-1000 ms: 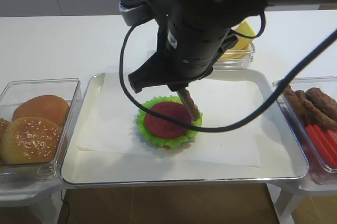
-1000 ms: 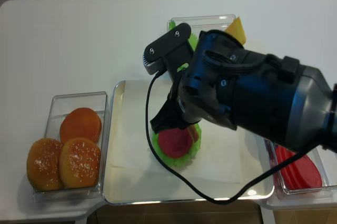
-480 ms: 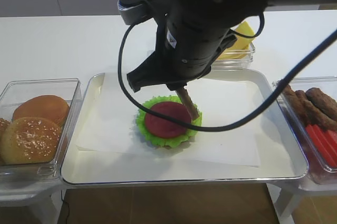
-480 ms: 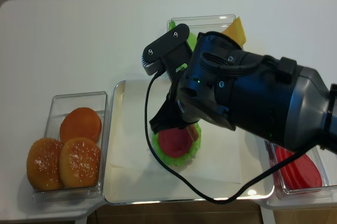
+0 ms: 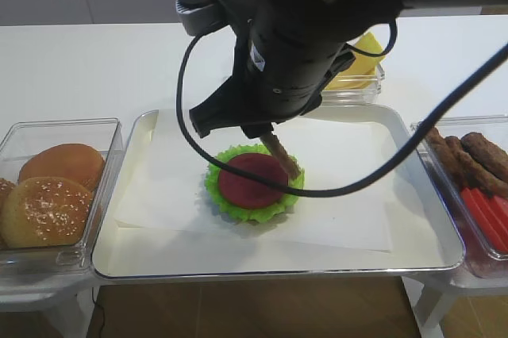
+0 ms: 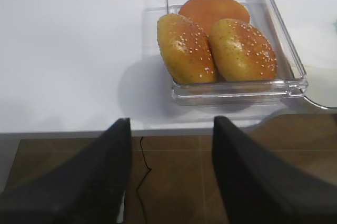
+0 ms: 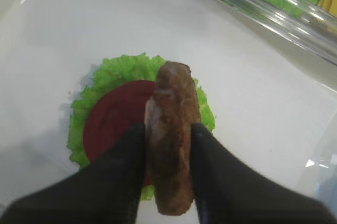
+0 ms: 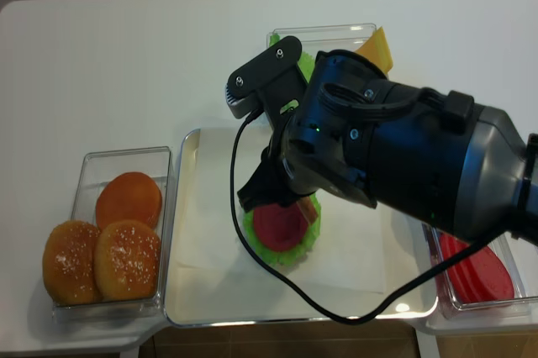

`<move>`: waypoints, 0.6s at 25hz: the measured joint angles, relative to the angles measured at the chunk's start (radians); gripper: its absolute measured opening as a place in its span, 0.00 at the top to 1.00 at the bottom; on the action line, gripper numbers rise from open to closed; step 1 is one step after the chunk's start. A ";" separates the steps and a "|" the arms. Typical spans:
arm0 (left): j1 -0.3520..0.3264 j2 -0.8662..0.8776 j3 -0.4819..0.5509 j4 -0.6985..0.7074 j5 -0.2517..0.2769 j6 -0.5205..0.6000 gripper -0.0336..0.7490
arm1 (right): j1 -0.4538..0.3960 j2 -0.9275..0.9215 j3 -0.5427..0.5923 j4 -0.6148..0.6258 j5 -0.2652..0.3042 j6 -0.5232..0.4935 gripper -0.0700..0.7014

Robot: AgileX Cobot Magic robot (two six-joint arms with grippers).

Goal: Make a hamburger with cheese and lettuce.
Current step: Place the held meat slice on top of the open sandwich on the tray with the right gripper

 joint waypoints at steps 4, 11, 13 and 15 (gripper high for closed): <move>0.000 0.000 0.000 0.000 0.000 0.000 0.49 | 0.000 0.000 0.000 0.000 0.000 0.000 0.51; 0.000 0.000 0.000 0.000 0.000 0.000 0.49 | 0.000 0.000 0.000 0.000 0.000 0.000 0.47; 0.000 0.000 0.000 0.000 0.000 0.000 0.48 | 0.000 0.000 0.000 0.000 0.000 0.000 0.46; 0.000 0.000 0.000 0.000 0.000 0.000 0.49 | 0.000 0.000 0.000 0.000 -0.001 0.000 0.46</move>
